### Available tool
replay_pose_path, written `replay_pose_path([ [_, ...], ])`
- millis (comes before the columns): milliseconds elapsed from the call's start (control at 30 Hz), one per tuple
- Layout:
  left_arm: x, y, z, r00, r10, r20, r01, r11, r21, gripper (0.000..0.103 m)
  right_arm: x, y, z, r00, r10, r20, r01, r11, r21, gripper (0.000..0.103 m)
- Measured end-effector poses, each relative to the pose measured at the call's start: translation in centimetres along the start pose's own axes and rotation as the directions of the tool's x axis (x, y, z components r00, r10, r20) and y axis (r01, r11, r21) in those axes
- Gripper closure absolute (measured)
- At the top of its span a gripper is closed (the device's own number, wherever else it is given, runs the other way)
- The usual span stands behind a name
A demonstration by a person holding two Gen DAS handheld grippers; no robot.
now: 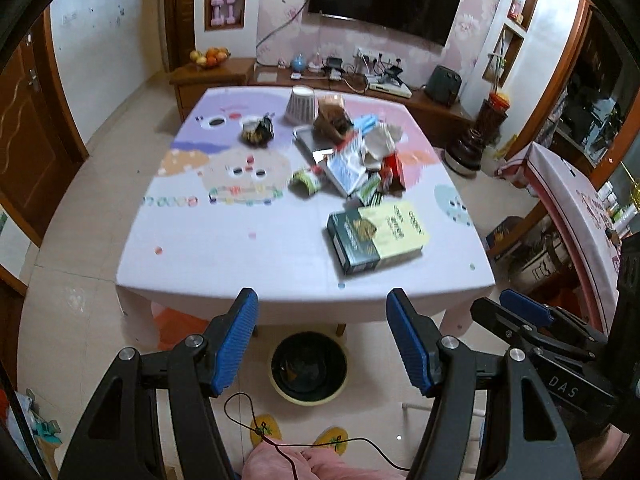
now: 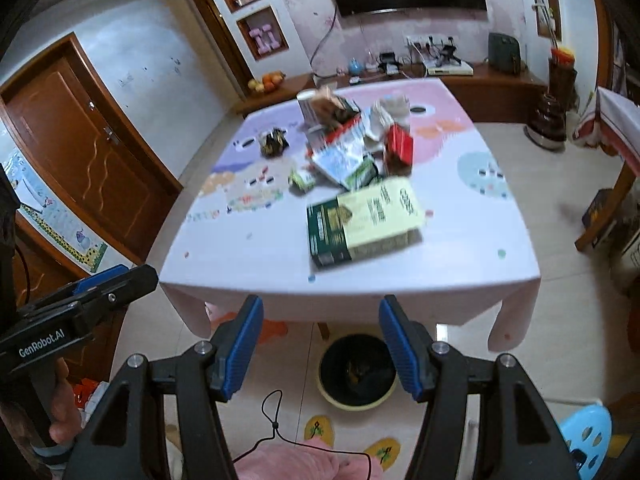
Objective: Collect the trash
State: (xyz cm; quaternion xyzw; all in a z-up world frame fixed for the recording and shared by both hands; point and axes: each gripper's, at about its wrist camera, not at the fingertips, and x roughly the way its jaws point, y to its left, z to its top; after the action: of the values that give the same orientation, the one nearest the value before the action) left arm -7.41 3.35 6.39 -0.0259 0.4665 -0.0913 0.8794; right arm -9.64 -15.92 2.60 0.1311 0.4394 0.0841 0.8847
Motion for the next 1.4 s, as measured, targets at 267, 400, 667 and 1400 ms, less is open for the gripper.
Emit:
replay_pose_path([
  [267, -0.8, 0.2, 3.4, 0.999, 0.021, 0.026, -0.021, 1.0, 0.004, 0.038, -1.0, 0.0, 3.0, 0.999, 0.001, 0.037, -0.001, 1.0, 0.012, 0.042],
  [400, -0.2, 0.7, 5.1, 0.999, 0.025, 0.021, -0.026, 0.999, 0.02, 0.03, -0.3, 0.1, 4.4, 1.0, -0.003, 0.03, 0.002, 1.0, 0.028, 0.042],
  [667, 4.0, 3.5, 10.2, 1.0, -0.008, -0.005, 0.008, 0.998, 0.061, 0.026, 3.1, 2.0, 9.0, 0.999, -0.025, 0.021, 0.024, 0.999, 0.044, 0.042],
  [1400, 25.6, 13.2, 28.2, 0.963, -0.082, -0.258, 0.197, 0.866, 0.46, 0.026, 26.2, 3.8, 15.4, 0.967, -0.096, -0.235, 0.215, 0.803, 0.556, 0.042],
])
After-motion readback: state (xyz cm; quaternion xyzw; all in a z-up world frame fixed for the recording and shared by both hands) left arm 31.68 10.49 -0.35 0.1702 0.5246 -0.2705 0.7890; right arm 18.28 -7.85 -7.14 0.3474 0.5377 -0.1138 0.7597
